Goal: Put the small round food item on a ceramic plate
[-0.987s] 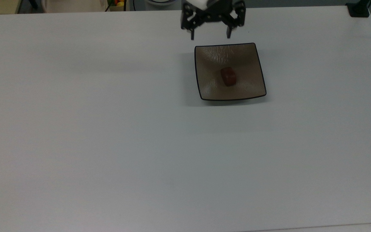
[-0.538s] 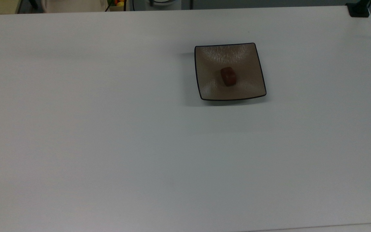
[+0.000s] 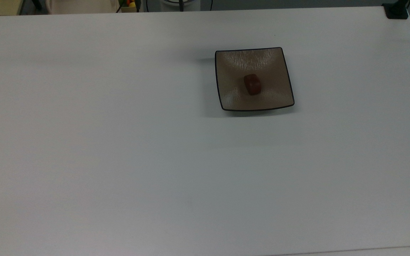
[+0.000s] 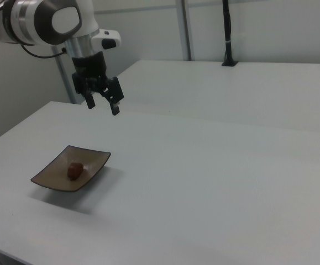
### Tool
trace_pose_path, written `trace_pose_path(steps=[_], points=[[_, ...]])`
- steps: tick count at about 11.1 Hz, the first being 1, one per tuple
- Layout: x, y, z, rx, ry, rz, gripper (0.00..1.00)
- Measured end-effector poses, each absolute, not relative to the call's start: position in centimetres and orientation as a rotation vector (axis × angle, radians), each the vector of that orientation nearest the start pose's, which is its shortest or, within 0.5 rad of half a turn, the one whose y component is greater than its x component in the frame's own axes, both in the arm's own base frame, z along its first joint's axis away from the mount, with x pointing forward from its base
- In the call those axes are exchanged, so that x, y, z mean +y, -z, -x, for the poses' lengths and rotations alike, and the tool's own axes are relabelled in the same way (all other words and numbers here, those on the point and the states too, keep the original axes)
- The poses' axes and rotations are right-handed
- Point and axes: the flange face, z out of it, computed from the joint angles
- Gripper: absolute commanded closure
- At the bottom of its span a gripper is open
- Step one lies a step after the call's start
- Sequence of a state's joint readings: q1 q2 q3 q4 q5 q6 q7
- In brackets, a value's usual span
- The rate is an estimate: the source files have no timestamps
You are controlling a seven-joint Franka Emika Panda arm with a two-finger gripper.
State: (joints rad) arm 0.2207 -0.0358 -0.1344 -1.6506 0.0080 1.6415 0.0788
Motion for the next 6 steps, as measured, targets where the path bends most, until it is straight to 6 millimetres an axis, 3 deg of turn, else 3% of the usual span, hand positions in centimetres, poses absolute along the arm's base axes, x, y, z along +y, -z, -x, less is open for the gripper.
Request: trace_pose_path(steps=[4,6], points=[[10.0,-61.3,-54.5,-0.171,0.094,3.095,0.0],[10.8,-61.4,-54.5,-0.192,0.109,3.092,0.0]])
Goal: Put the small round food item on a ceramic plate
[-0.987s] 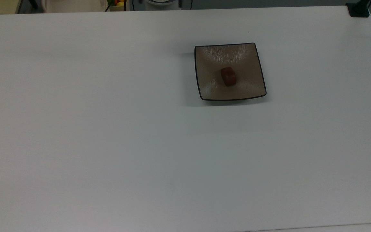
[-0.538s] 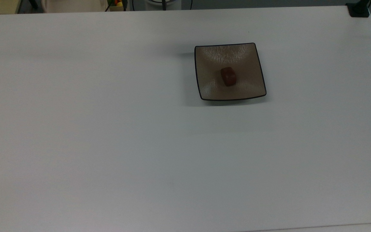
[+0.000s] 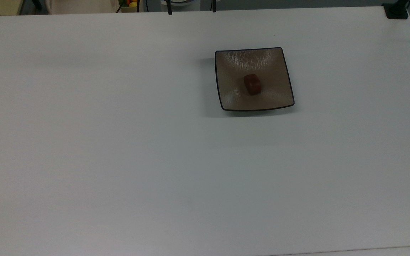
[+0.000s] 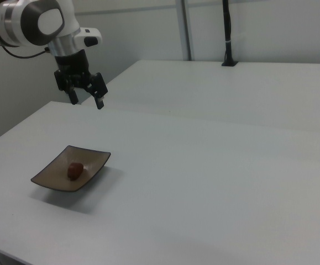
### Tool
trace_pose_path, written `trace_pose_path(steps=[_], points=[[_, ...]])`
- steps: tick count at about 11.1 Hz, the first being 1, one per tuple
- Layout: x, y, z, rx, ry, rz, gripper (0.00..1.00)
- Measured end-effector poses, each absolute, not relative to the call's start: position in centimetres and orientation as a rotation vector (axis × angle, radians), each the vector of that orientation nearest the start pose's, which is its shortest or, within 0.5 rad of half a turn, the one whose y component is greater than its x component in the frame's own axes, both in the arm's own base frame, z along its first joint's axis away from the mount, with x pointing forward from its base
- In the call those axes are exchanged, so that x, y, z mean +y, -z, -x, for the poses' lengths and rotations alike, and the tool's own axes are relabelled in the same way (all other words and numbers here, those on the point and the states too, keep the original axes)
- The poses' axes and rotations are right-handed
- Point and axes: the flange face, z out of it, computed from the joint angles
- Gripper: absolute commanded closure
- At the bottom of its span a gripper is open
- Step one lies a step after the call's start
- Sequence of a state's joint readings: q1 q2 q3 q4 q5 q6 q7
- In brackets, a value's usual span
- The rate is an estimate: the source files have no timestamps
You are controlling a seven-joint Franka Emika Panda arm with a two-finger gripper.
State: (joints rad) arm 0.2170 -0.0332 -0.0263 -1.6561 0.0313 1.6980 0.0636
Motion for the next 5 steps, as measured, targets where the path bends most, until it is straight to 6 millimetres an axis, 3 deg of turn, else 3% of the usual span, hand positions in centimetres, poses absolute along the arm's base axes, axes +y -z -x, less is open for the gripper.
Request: trace_pose_path(steps=[5], points=[[10.56,-61.14,-54.63,-0.185,0.104,3.094,0.0]])
